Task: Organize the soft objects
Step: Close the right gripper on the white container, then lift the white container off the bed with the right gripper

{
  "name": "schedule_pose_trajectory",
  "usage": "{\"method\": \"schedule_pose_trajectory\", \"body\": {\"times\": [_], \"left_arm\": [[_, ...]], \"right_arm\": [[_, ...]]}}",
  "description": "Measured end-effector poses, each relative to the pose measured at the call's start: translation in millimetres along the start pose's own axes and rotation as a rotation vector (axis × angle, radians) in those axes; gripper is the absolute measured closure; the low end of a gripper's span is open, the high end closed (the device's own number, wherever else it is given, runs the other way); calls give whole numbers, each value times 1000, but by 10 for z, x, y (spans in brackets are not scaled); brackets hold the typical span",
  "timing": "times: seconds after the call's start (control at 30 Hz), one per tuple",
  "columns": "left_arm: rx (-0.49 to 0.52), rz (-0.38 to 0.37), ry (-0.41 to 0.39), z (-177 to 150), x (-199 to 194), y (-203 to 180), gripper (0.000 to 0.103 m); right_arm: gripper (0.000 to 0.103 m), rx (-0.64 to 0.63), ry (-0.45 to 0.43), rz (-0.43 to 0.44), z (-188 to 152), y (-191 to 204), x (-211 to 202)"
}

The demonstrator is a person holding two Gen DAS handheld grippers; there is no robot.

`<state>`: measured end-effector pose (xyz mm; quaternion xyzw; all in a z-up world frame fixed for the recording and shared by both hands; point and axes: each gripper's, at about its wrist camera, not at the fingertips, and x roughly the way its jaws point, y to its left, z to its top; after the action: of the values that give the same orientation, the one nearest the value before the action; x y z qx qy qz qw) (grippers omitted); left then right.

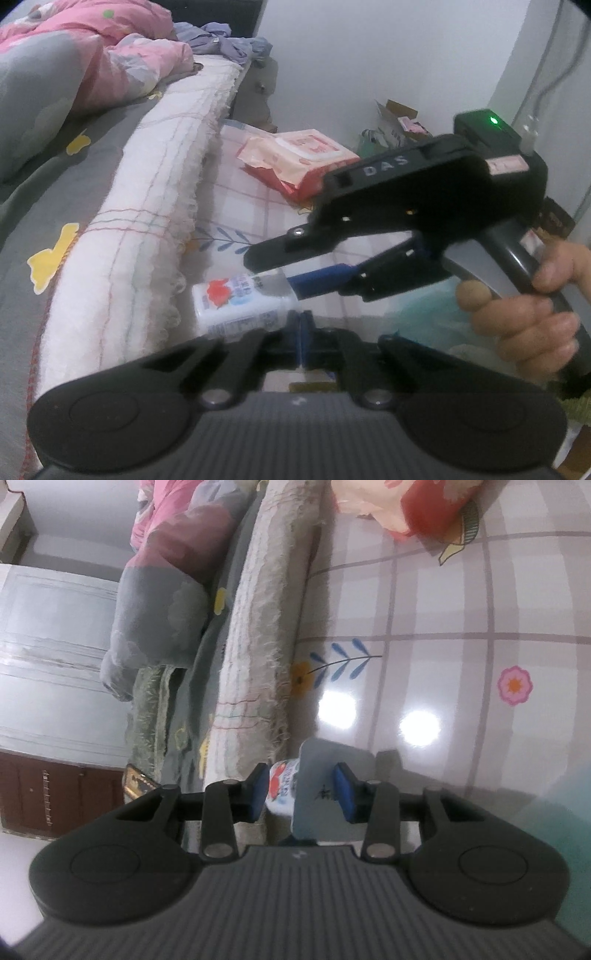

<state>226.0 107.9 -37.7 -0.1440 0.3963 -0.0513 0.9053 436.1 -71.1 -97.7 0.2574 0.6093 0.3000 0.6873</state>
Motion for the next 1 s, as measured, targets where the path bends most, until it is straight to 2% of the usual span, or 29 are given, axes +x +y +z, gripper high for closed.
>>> {"method": "schedule_pose_trajectory", "body": {"times": [0.2,0.3,0.67,0.77,1.0], "left_arm": [[-48,-7,-22,71,-71,160,102],[-74,-23,-28,105,-107,234,102],[-80,-4,-63,146,-201,281,102],[-84,-1,-69,164,-202,300,102],[-101,-1,-73,190,-201,334,101]], "right_arm": [[65,25,13,38,-9,42,28],[65,15,-8,28,8,65,24],[64,118,-63,7,88,-201,81],[64,146,-78,27,104,-278,106],[61,154,-33,83,53,-267,298]]}}
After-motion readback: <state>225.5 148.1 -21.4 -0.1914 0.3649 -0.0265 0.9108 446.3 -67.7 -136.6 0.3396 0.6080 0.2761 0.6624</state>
